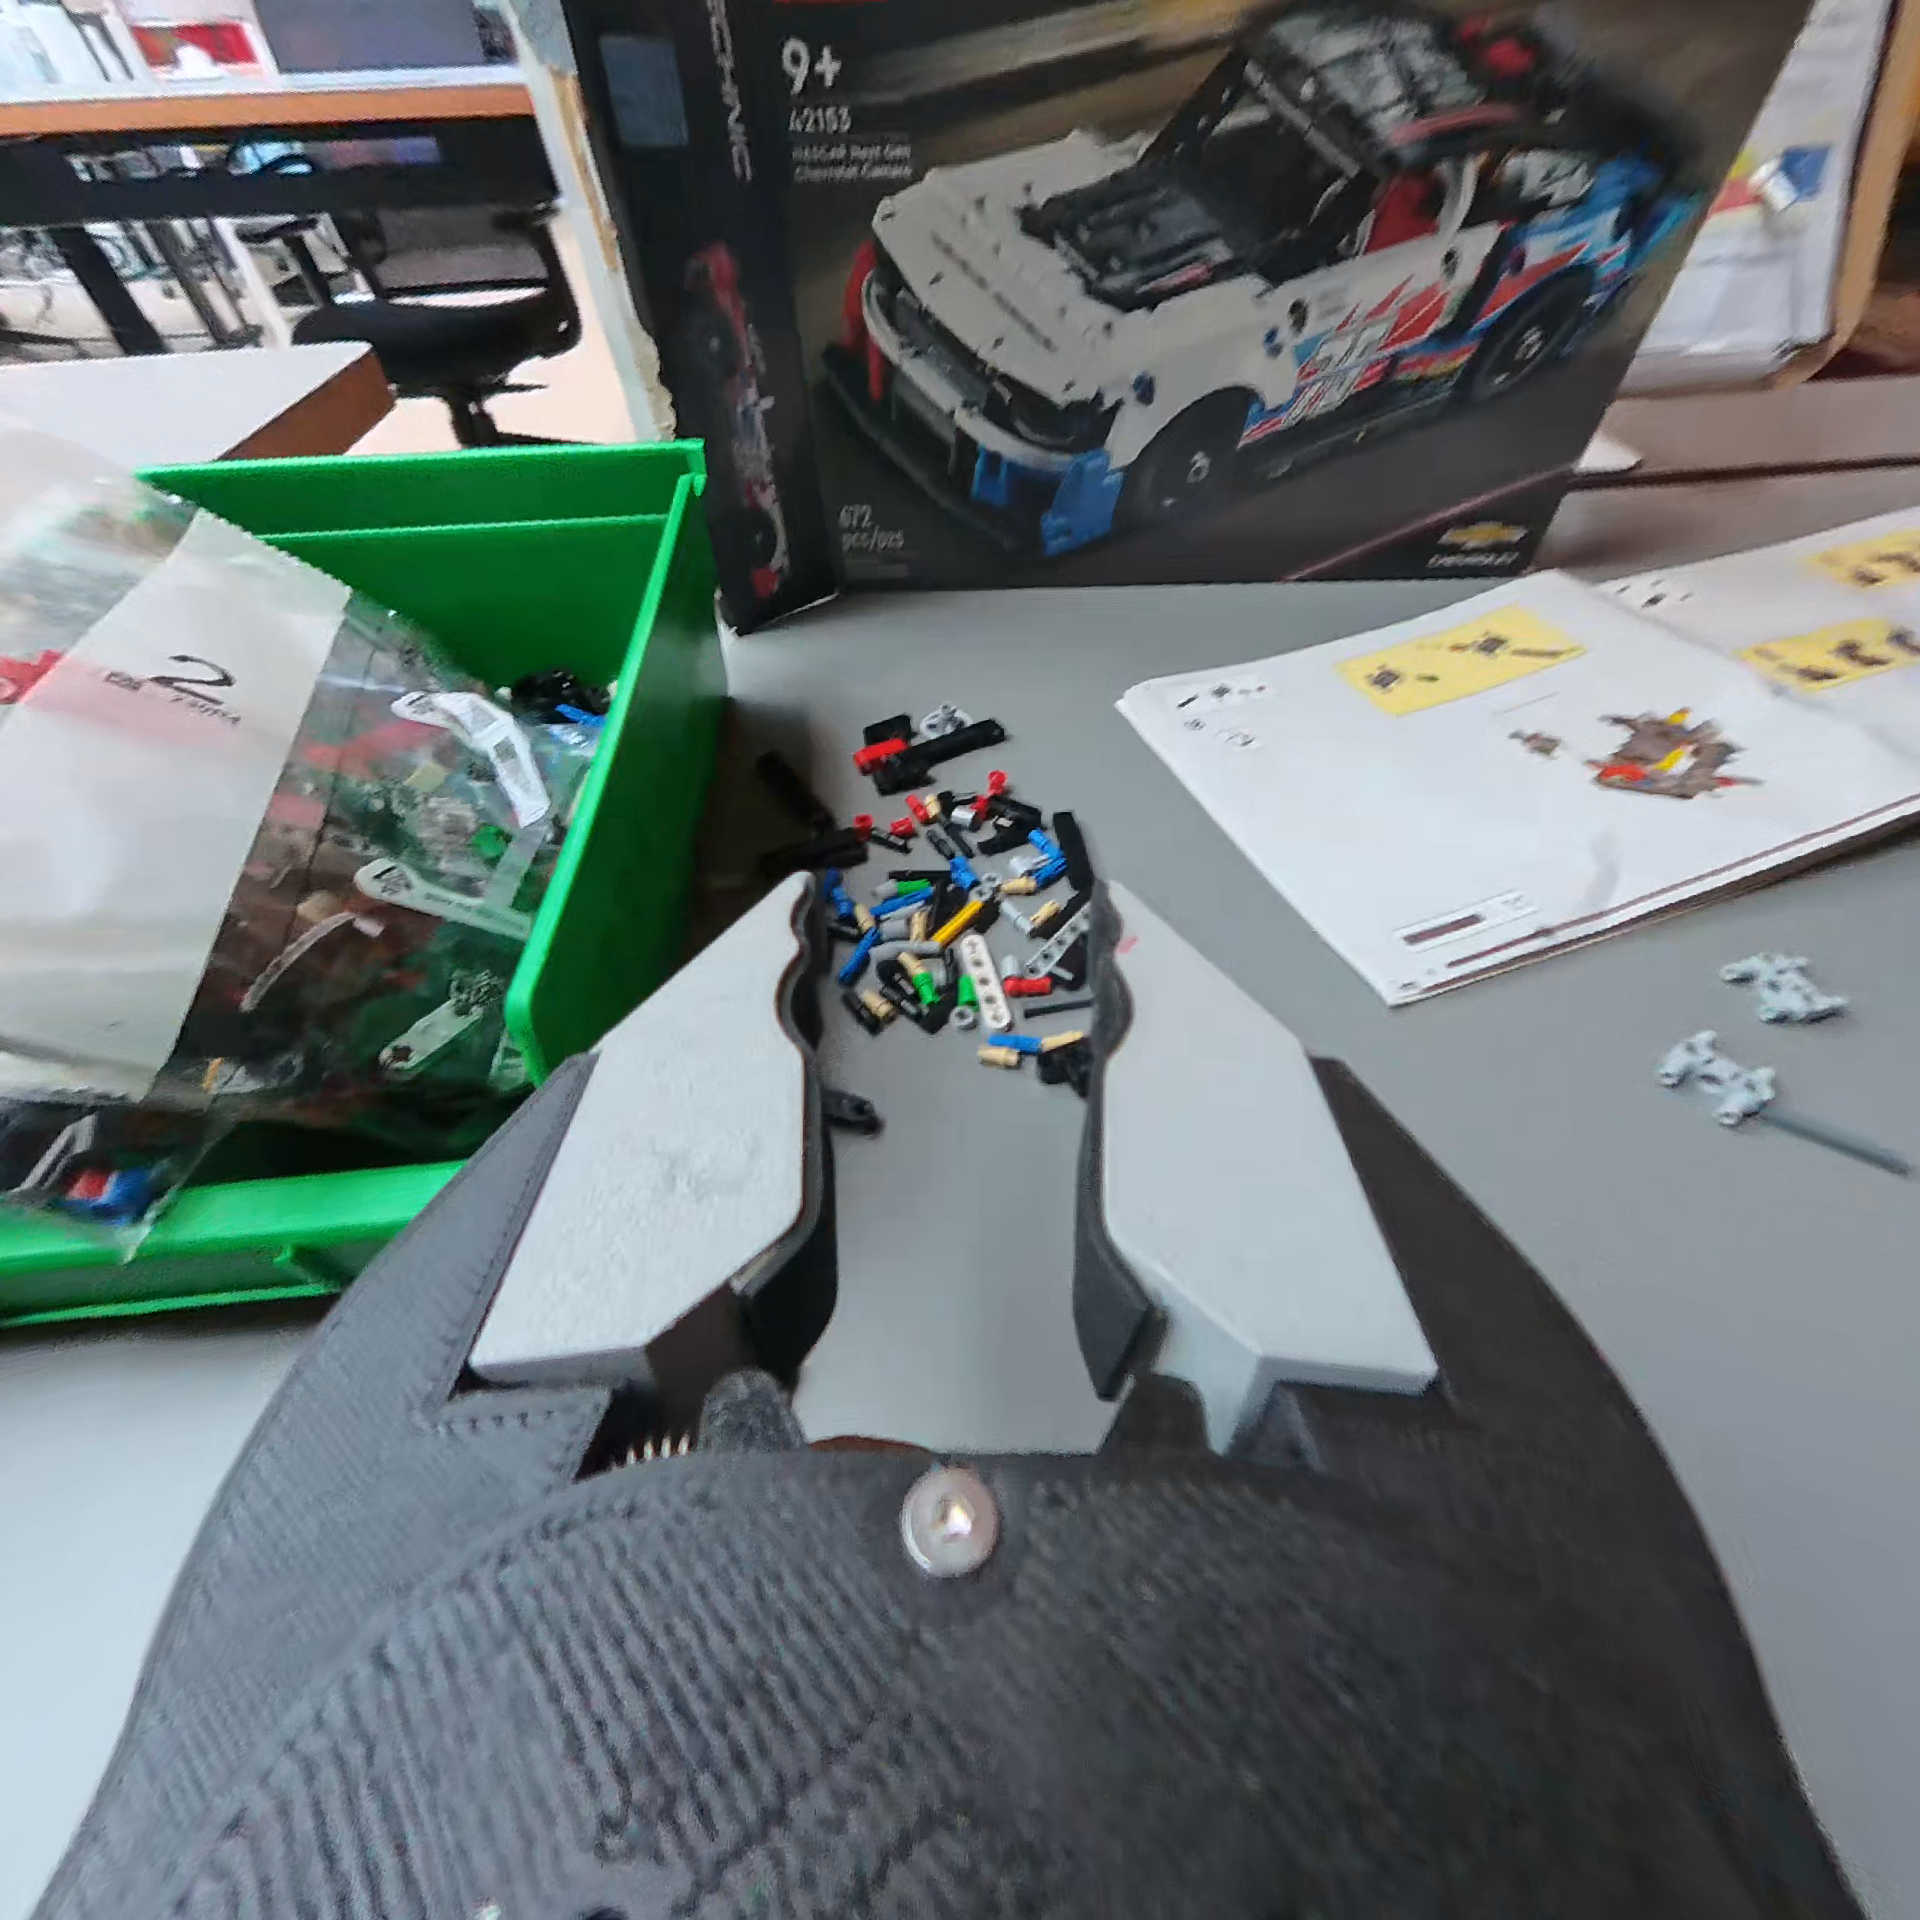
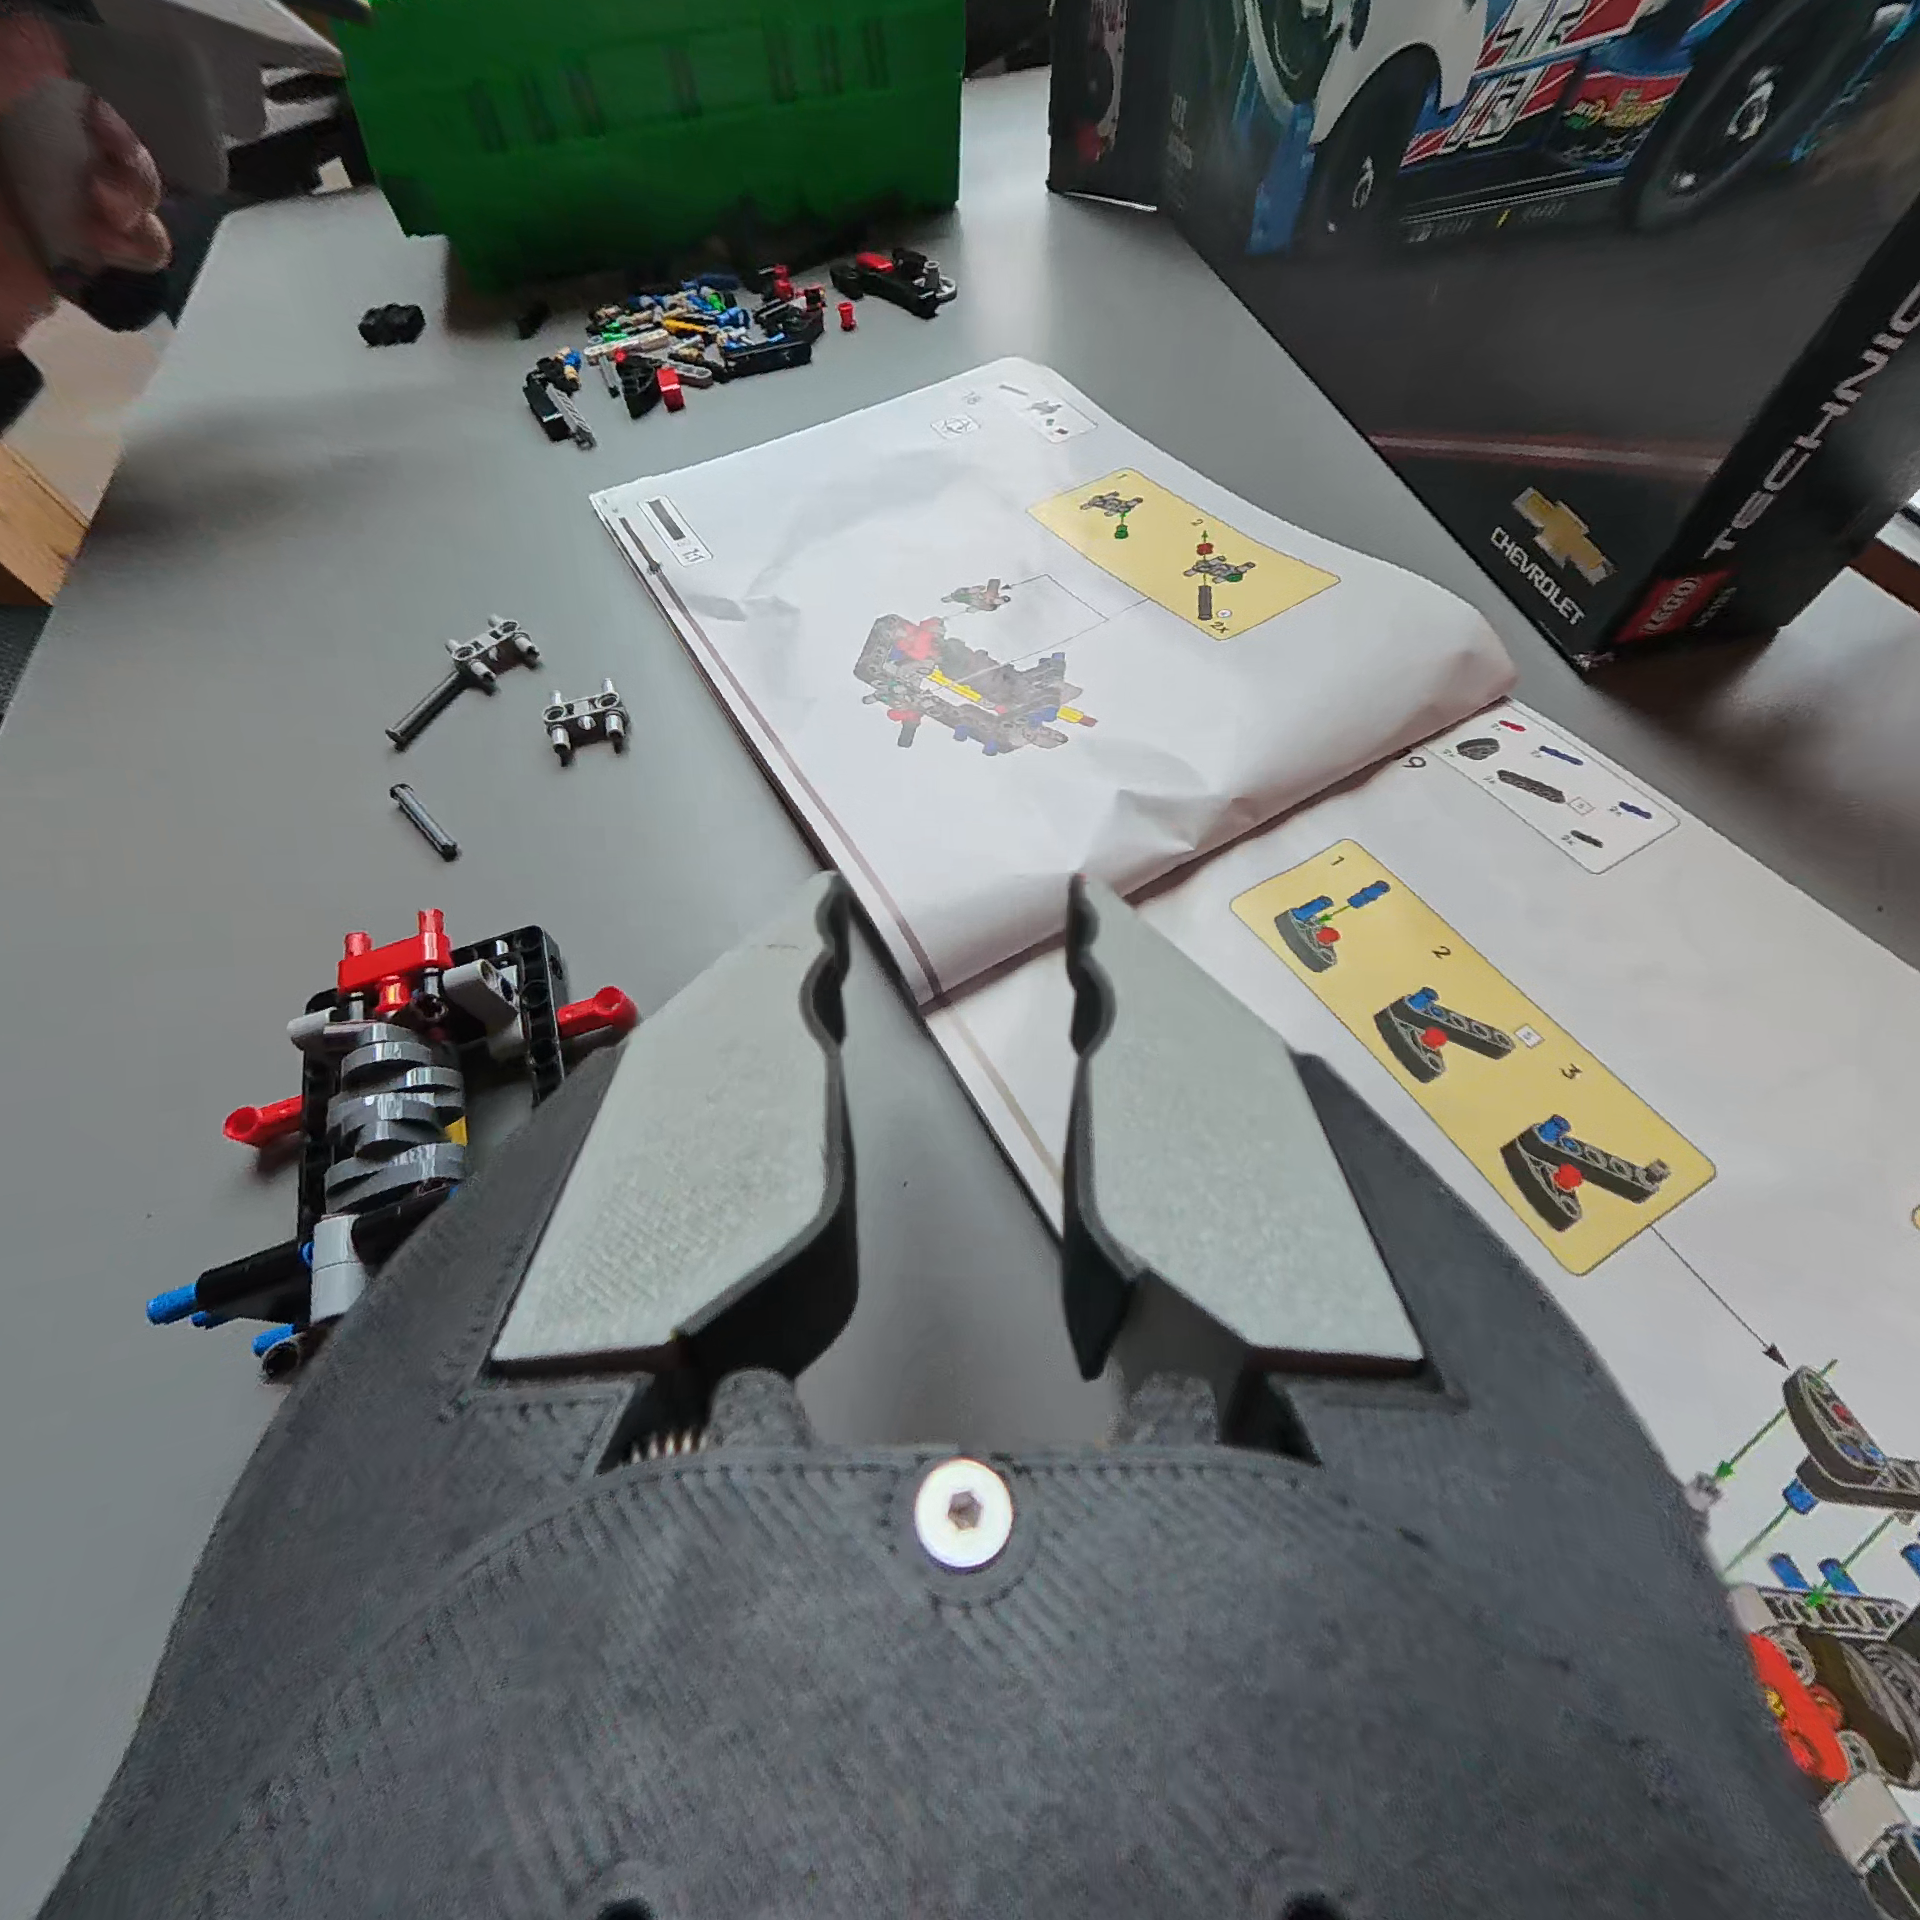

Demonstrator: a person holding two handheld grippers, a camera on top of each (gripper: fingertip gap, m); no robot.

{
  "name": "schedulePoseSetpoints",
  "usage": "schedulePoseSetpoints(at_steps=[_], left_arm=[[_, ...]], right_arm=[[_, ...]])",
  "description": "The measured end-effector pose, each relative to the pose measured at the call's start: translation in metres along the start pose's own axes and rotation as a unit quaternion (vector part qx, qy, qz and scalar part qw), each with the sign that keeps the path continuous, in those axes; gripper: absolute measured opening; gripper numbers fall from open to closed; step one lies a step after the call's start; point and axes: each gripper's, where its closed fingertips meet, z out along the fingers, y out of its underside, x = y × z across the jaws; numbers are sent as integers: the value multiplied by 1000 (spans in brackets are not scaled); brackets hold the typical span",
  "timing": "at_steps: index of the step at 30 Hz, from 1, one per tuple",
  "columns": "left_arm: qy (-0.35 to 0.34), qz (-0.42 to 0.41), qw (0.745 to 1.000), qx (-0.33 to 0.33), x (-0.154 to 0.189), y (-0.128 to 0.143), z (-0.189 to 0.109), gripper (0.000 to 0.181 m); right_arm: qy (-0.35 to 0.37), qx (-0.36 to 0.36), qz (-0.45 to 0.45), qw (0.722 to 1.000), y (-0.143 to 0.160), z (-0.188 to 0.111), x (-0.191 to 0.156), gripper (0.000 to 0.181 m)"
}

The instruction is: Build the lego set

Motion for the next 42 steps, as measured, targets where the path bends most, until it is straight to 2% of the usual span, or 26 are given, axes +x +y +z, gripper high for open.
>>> schedulePoseSetpoints(at_steps=[4,8,10,12,15,20,26,42], left_arm=[[-12,24,994,-106,-2,26,10,40],[8,39,978,-204,6,49,28,41],[18,65,974,-218,9,46,38,26],[28,80,971,-223,11,38,47,14],[37,88,952,-292,6,47,58,19],[64,51,922,-379,8,70,71,0],[55,50,904,-421,2,84,74,3],[61,60,913,-399,4,75,73,5]], right_arm=[[-4,-7,34,999,3,0,4,54],[9,2,13,1000,1,-3,6,48],[0,-5,-7,1000,3,-2,0,38],[7,-18,-17,1000,6,0,-1,38],[7,-29,-23,999,9,1,-2,35],[-13,-19,-13,1000,7,-2,-5,32],[-28,-10,-3,1000,5,-4,-7,29],[-31,-10,5,999,5,-4,-6,26]])
